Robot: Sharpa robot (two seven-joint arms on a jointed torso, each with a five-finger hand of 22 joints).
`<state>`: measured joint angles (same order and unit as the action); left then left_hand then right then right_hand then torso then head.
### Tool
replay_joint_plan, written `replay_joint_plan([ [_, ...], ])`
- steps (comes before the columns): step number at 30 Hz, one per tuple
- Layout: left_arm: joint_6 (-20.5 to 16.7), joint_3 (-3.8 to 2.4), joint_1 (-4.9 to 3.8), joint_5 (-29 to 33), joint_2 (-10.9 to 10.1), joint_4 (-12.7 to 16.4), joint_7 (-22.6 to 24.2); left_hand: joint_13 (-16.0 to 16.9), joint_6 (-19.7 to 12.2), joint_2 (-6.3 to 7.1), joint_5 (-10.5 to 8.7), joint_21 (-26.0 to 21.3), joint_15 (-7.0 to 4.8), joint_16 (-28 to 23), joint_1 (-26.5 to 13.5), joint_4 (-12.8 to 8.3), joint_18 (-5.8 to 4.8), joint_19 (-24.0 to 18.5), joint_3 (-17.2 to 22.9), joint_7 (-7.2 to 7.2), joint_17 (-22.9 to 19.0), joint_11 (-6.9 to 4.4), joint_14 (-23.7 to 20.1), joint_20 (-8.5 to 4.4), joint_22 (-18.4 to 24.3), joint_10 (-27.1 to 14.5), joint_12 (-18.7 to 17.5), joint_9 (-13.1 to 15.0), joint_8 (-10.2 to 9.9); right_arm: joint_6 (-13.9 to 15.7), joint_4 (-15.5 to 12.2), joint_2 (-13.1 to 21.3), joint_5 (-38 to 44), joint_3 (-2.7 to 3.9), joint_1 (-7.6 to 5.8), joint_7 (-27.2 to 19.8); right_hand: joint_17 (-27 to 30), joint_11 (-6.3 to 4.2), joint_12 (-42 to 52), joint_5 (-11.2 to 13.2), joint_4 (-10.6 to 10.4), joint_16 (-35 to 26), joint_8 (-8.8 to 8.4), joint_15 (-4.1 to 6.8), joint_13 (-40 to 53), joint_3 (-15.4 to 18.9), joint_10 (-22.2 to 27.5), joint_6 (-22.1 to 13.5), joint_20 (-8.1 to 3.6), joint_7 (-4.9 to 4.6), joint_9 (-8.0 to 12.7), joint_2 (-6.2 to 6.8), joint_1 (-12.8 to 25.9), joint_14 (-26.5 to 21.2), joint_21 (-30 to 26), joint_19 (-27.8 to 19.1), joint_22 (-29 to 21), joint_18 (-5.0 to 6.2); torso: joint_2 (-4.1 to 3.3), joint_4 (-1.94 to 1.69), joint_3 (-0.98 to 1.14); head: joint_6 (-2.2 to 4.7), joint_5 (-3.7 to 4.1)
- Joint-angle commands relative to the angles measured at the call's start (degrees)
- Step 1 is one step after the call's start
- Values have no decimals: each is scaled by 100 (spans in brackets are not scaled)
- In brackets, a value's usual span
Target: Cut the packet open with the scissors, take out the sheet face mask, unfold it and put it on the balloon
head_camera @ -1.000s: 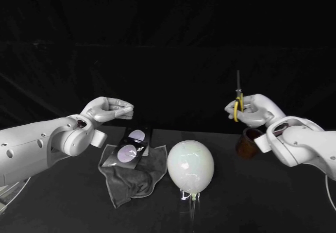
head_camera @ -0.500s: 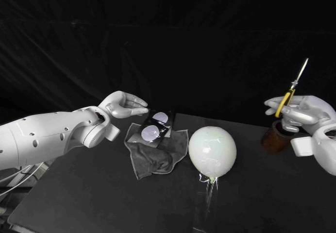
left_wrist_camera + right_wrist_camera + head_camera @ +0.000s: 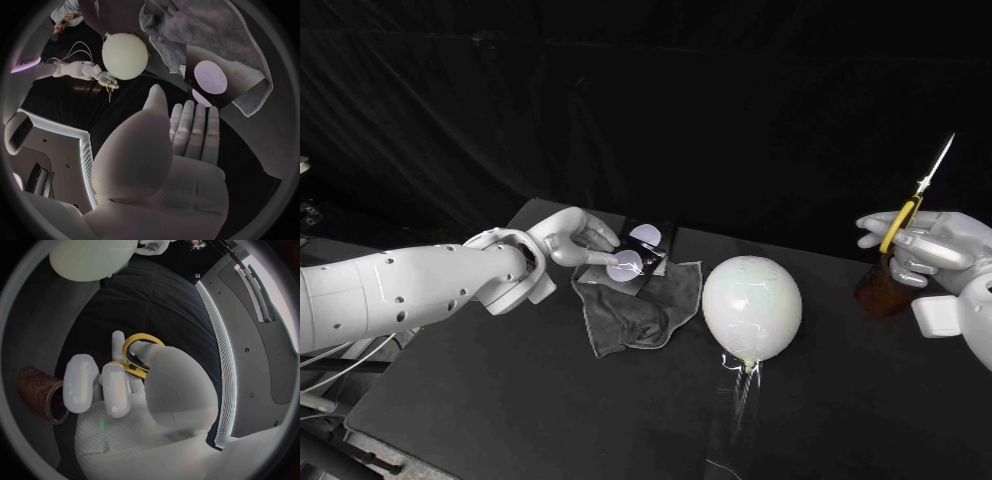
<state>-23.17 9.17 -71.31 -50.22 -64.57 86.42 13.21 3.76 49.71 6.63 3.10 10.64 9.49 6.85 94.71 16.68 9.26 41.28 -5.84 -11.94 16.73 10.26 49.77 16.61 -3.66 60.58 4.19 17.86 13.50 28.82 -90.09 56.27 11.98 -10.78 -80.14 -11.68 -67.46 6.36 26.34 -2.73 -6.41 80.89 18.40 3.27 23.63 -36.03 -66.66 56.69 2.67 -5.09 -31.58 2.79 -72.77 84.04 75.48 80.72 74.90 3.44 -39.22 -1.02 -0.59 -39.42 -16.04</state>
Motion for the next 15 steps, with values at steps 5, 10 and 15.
replay_joint_plan([
  [5, -430, -3, 178, -1171, 200, -156, -3, 9, 127, -201, -30, 132, -105, 132, 372, -33, 26, 258, 95, 22, 23, -71, 304, -29, -102, 83, 38, -2, 65, -147, -32, 13, -41, 4, 34, 32, -13, -649, 17, -5, 4, -35, 28, 53, 6, 34, -1696, 15, -5, 44, -12, -9, -66, 183, -18, -21, 436, 34, -6, 16, -4, 31, -43],
  [10, -341, -2, 243, -1382, 269, -151, -49, -2, 201, -177, -31, 230, -139, 190, 378, 1, 97, 439, 8, 71, 37, -97, 421, -15, -129, 157, 47, -25, 68, -156, -70, 36, 5, 3, 46, 44, -3, -650, 16, -4, 5, -40, 29, 54, 9, 37, -1694, 16, -5, 46, -14, -13, -70, 181, -27, -26, 430, 36, -8, 11, 6, 32, -44],
  [15, -482, -2, 315, -1547, 295, -174, -221, 1, 195, -105, -31, 246, -134, 196, 207, 4, 105, 464, -115, 21, 37, -82, 428, -19, -127, 132, 26, -44, 48, -160, -75, 33, 49, 3, 51, 47, -3, -650, 16, -4, 5, -40, 29, 54, 9, 37, -1694, 16, -5, 46, -14, -13, -70, 181, -27, -26, 430, 36, -1, 4, 11, 29, -50],
])
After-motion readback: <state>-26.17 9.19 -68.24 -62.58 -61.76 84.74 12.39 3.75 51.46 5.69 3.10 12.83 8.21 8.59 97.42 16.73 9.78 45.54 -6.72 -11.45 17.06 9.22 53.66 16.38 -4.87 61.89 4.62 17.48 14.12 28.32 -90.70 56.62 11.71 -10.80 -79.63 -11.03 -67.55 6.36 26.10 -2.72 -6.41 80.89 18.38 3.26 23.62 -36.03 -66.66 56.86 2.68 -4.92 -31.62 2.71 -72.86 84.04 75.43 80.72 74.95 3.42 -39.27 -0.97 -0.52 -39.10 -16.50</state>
